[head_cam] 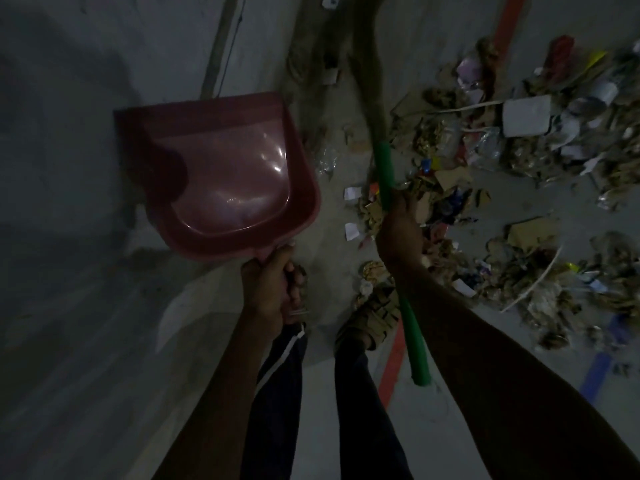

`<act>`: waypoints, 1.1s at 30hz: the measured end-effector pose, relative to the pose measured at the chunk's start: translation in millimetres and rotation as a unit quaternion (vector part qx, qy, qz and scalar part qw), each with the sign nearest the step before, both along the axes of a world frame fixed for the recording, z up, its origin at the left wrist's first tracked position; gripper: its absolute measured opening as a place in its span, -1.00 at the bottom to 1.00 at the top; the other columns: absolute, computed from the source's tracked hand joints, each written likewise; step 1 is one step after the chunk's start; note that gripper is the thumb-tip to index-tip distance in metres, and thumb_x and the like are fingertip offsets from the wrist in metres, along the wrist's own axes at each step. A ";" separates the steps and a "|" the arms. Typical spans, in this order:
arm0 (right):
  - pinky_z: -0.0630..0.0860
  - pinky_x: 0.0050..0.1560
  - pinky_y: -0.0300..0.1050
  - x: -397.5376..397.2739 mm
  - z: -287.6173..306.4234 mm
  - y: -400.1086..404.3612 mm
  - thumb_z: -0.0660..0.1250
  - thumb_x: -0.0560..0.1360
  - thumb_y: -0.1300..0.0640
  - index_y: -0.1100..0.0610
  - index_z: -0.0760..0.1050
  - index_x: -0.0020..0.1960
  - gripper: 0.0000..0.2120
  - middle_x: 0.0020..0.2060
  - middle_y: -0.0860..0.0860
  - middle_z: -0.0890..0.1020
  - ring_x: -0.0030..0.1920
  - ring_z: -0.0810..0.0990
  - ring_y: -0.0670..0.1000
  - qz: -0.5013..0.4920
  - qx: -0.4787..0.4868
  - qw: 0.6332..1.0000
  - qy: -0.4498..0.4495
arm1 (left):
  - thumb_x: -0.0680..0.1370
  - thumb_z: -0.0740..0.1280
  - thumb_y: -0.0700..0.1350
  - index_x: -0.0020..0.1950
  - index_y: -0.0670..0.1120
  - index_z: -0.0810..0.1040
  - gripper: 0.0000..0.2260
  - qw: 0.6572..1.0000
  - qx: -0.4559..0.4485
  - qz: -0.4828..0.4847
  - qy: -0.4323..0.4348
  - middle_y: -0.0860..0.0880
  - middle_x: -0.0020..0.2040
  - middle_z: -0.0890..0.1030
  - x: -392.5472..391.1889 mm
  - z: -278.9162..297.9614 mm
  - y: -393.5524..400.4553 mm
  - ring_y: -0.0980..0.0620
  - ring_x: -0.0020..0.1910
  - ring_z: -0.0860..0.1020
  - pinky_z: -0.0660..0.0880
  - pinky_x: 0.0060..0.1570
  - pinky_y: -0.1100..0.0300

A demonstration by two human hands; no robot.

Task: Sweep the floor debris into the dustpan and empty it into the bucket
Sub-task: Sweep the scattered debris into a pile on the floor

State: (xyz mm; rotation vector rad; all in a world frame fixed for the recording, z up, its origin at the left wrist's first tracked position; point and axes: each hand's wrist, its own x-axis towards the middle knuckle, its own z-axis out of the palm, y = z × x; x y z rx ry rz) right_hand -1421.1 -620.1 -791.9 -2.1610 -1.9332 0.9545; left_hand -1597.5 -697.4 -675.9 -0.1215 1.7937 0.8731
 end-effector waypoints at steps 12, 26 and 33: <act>0.56 0.13 0.20 -44.1 -10.3 38.4 0.26 0.50 0.38 0.18 0.37 0.42 -0.50 0.37 0.18 0.39 0.22 0.52 0.25 -0.012 -0.107 0.994 0.021 | 0.54 0.42 -0.12 -0.49 -0.07 0.41 -0.58 0.999 0.010 -0.029 -0.033 -0.10 -0.53 0.44 -23.3 11.9 -2.6 0.00 -0.65 0.33 0.30 -0.54 0.28; 0.32 -0.11 -0.13 11.1 30.5 -62.9 0.24 0.52 0.42 0.27 0.33 0.46 -0.49 0.40 0.21 0.36 0.20 0.46 0.23 -0.143 0.024 0.988 -0.045 | 0.57 0.40 -0.14 -0.43 -0.09 0.39 -0.61 0.996 0.007 -0.077 -0.035 -0.04 -0.54 0.43 -20.5 34.7 -9.2 0.04 -0.61 0.33 0.25 -0.58 0.33; 0.50 -0.32 -0.09 -47.7 37.2 -73.4 0.23 0.54 0.38 0.16 0.30 0.49 -0.47 0.46 0.10 0.29 -0.10 0.49 -0.01 -0.032 0.001 0.999 0.035 | 0.58 0.36 -0.20 -0.25 -0.13 0.46 -0.79 0.998 0.002 -0.063 -0.013 0.00 -0.54 0.42 -36.3 49.3 -40.8 0.08 -0.66 0.33 0.24 -0.62 0.33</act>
